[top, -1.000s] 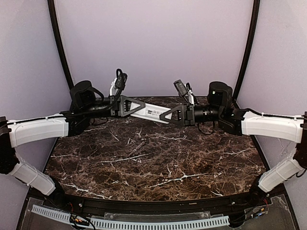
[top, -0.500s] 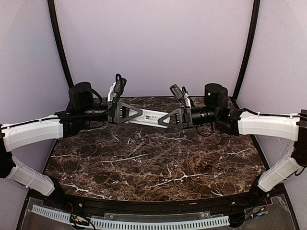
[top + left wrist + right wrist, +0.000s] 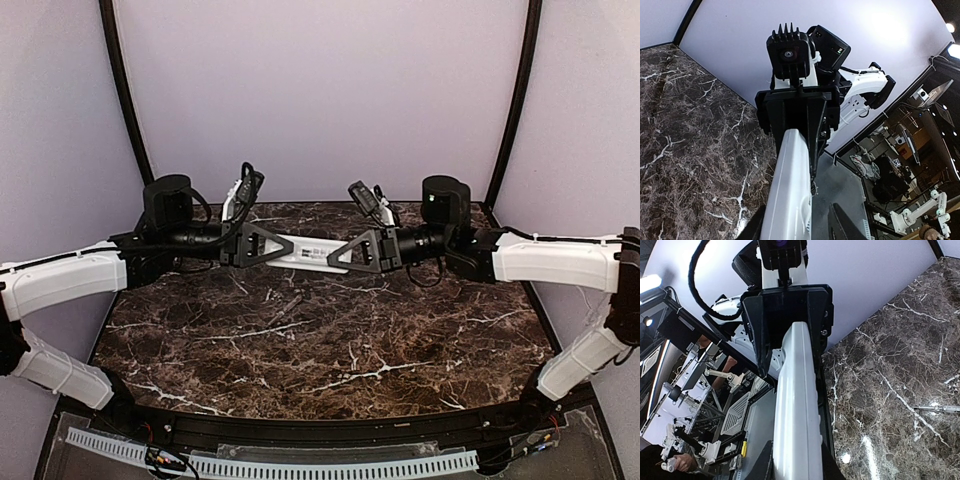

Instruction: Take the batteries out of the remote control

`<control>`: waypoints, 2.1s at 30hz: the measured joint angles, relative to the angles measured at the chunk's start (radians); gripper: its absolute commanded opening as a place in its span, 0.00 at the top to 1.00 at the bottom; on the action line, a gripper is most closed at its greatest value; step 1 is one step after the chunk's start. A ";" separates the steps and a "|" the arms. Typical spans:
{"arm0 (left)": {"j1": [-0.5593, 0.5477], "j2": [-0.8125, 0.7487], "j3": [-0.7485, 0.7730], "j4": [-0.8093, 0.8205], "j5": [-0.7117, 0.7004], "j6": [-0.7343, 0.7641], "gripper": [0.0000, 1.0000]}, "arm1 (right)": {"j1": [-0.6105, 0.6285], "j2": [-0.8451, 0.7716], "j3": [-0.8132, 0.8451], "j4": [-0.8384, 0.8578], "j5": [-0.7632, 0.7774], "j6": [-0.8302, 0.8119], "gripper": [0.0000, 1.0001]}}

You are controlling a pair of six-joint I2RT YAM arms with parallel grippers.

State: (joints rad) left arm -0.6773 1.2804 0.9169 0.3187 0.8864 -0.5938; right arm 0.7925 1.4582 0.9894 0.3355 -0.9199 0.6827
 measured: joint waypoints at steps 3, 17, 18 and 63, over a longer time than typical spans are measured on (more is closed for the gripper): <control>0.000 0.000 -0.002 -0.014 0.004 0.005 0.67 | 0.006 0.006 0.005 -0.001 -0.003 0.000 1.00; 0.001 0.011 -0.002 -0.039 0.032 -0.013 1.00 | 0.013 0.011 0.022 -0.042 0.005 -0.063 0.78; 0.001 0.011 -0.003 -0.038 0.032 -0.013 1.00 | 0.013 0.011 0.025 -0.048 0.007 -0.066 0.66; 0.080 -0.148 -0.266 -0.124 -0.409 -0.103 1.00 | 0.060 0.105 0.158 -0.230 0.437 -0.142 0.23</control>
State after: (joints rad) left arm -0.5972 1.1320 0.6514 0.1951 0.4774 -0.6968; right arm 0.8528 1.5631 1.1477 0.1051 -0.4831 0.5411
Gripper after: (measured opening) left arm 0.206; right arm 0.758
